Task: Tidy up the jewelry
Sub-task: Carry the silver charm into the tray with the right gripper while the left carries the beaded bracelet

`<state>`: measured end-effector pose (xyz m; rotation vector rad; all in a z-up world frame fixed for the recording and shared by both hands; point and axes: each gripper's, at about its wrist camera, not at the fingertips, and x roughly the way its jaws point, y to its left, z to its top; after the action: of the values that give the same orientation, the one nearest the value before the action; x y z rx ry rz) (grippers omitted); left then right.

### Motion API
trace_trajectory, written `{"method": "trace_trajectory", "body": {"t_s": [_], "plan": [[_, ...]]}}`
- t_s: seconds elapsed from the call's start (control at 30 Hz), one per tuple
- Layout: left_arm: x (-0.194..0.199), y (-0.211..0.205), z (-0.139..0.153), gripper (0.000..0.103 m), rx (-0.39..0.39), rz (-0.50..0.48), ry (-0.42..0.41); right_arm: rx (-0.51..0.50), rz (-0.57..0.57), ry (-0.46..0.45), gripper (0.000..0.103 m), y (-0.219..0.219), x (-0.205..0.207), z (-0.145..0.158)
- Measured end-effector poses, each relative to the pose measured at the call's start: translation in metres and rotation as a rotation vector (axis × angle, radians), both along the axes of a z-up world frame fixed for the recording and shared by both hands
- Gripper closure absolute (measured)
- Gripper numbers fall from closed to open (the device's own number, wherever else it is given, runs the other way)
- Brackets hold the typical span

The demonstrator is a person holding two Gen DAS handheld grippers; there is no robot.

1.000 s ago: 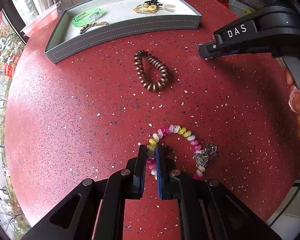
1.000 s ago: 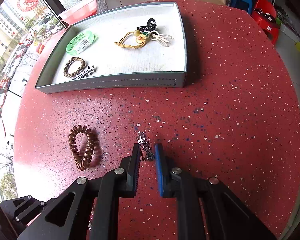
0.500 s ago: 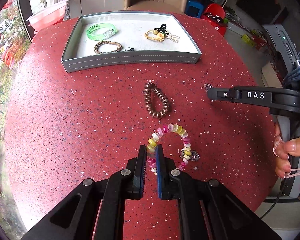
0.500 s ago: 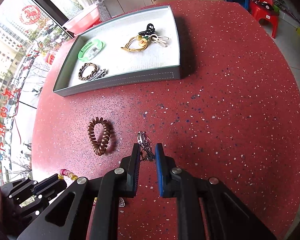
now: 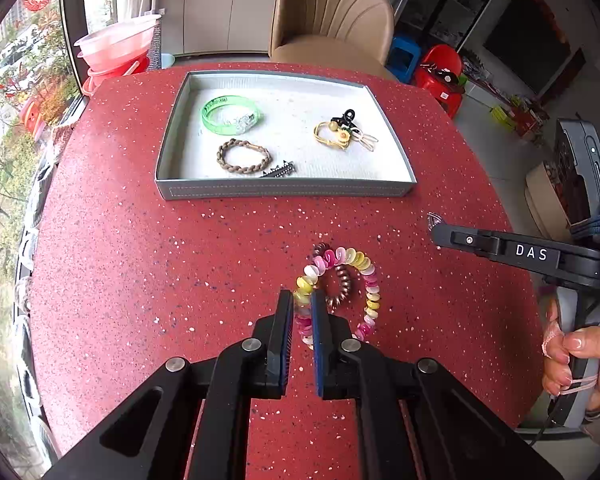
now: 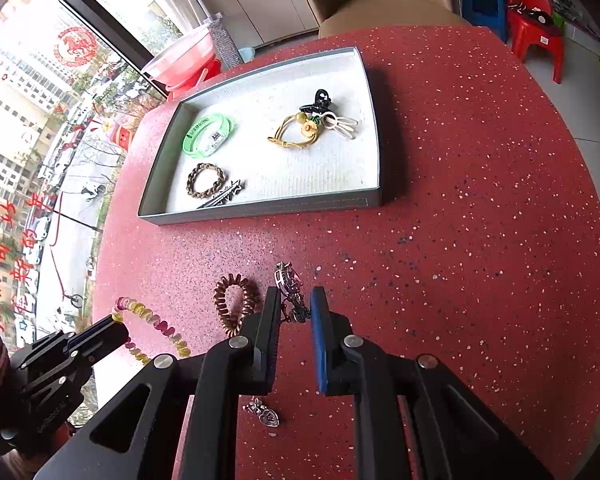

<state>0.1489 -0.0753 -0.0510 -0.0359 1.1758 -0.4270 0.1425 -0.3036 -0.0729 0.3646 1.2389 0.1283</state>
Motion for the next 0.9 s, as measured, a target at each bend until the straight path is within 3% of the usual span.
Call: {"method": "trace_trajectory", "body": {"t_s": [0.43, 0.9], "plan": [[0.086, 0.010, 0.011, 0.076, -0.011, 0.100, -0.069, 0.028, 0.021, -0.037, 0.087, 0.001, 0.066, 0.007], [0.159, -0.033, -0.019, 0.076, 0.009, 0.099, -0.032, 0.026, 0.015, -0.006, 0.087, -0.013, 0.131, -0.019]]}}
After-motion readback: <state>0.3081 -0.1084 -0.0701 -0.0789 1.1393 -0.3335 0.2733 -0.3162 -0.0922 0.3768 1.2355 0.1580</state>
